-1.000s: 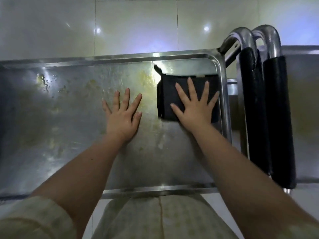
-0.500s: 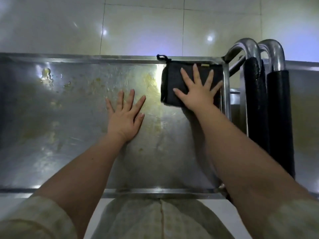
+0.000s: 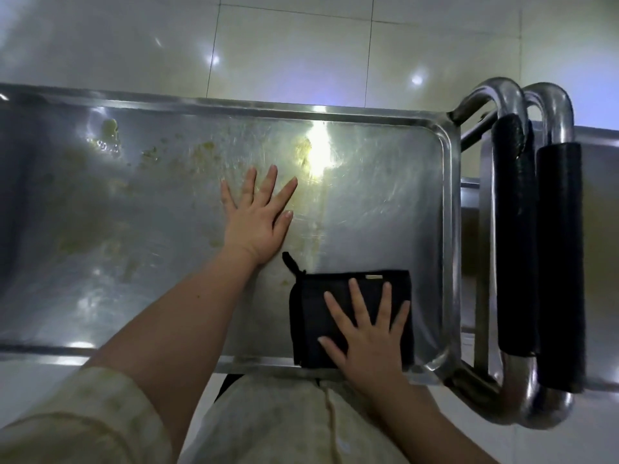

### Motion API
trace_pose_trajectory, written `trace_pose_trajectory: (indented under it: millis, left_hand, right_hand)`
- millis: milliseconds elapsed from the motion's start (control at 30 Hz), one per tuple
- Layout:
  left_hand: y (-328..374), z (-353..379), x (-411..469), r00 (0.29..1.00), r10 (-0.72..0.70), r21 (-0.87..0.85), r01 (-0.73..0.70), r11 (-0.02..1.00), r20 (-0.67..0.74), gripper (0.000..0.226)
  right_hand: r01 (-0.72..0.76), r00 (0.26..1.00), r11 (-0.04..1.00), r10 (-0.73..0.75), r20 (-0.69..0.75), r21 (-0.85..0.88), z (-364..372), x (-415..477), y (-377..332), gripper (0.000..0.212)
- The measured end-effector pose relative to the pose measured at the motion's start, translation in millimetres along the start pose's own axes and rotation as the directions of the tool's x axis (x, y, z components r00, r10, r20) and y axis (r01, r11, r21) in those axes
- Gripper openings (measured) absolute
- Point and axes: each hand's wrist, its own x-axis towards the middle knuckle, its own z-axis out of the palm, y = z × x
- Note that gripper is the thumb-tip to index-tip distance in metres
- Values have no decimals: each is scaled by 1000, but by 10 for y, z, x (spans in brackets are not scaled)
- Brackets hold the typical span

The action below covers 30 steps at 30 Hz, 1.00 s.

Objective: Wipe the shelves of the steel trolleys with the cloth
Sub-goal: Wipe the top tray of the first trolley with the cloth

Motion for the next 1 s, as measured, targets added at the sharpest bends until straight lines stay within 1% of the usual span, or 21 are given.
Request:
trace_pose_trajectory:
  millis: [133, 233, 267, 333, 433, 500, 600, 700, 767, 867, 933, 1000]
  left_hand:
    - [-29, -82, 17, 1000, 20, -77, -19, 997, 11, 53]
    - [-342, -206, 66, 997, -2, -142, -9, 990, -74, 53]
    - [-509, -241, 95, 996, -26, -127, 15, 992, -85, 54]
    - [-859, -278, 128, 997, -62, -66, 59, 996, -51, 54]
    - [-1142, -242, 120, 998, -58, -10, 58, 998, -11, 56]
    - [-1179, -199, 93, 999, -31, 4, 31, 1000, -19, 57]
    - [-1204, -161, 98, 999, -35, -7, 35, 999, -24, 58]
    - [-1216, -140, 110, 999, -24, -5, 24, 1000, -35, 56]
    - [-1222, -127, 109, 999, -14, -5, 13, 1000, -50, 56]
    - [-1243, -137, 133, 998, -15, -30, 13, 999, -58, 56]
    - [-1252, -130, 137, 998, -13, -30, 11, 999, -60, 56]
    - [-1248, -119, 131, 997, -13, -34, 11, 999, -71, 56]
  right_hand:
    - [-10, 1000, 1000, 11, 25, -29, -39, 68, 5, 73]
    - [-22, 998, 999, 25, 56, -44, -16, 56, 2, 73]
    - [-21, 998, 999, 24, 58, -47, -11, 55, 10, 73]
    - [-26, 998, 999, 29, 62, -45, -19, 63, 5, 72]
    - [-75, 996, 997, 77, 54, -31, -128, 265, -91, 71]
    - [-122, 992, 992, 122, 17, -28, -252, 698, -171, 71]
    - [-171, 985, 985, 171, -37, -22, -460, 1721, -242, 71]
    - [-215, 976, 977, 214, -41, -12, -675, 2662, -258, 73]
    - [-223, 975, 975, 222, -32, -20, -759, 2974, -260, 73]
    - [-192, 981, 981, 191, -35, -28, -727, 2863, -324, 72]
    - [-137, 990, 990, 136, -39, -35, -594, 2440, -430, 71]
    - [-91, 996, 995, 90, -28, -30, -402, 1817, -585, 72]
